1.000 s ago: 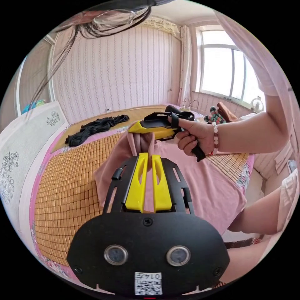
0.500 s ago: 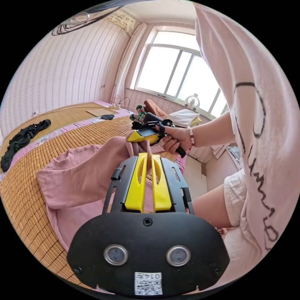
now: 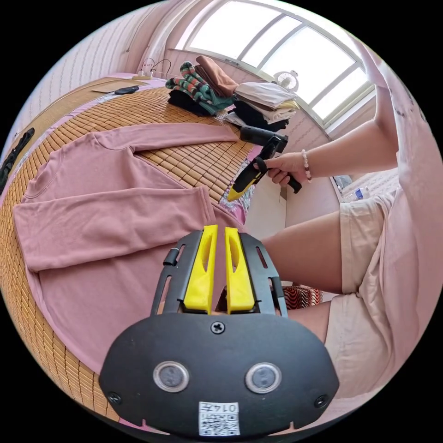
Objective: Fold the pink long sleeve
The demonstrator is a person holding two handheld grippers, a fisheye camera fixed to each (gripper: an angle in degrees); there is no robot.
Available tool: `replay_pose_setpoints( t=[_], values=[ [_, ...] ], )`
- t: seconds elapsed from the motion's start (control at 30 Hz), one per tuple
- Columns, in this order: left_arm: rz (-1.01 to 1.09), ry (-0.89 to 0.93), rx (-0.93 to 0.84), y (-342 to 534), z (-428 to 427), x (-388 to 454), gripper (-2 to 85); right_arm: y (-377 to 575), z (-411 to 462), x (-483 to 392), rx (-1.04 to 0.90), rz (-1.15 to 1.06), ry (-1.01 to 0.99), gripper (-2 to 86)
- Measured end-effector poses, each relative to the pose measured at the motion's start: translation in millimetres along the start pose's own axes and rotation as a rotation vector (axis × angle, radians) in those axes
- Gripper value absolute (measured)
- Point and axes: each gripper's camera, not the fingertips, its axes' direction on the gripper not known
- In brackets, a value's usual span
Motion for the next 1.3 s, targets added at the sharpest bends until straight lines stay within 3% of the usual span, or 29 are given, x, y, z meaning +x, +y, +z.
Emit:
replay_pose_setpoints(
  t=[0.2, 0.43, 0.67, 0.97, 1.1, 1.3],
  values=[
    [-0.02, -0.055, -0.036, -22.0, 25.9, -28.2, 3.8, 7.0, -12.6, -8.0, 0.115, -0.025, 0.115, 5.5],
    [0.081, -0.182, 0.006, -116.6, 59.3, -74.7, 5.5, 23.8, -87.7, -0.5, 0.494, 0.02, 0.292, 9.1],
    [0.217, -0.277, 0.015, -237.7, 123.5, -103.0, 6.5, 58.8, -166.4, 37.0, 0.839, 0.176, 0.601, 11.6],
    [0.308, -0.358, -0.06, -339.9, 230.5, -104.6, 7.9, 73.5, -179.3, 104.7, 0.918, 0.251, 0.478, 9.0],
    [0.312, -0.397, -0.234, -346.1, 278.2, -115.5, 8.6, 93.4, -181.0, 122.2, 0.959, 0.23, 0.419, 7.3],
    [0.243, -0.296, -0.215, -338.6, 276.2, -129.0, 3.3, 127.3, -187.0, 146.7, 0.985, 0.15, 0.19, 4.6]
  ],
)
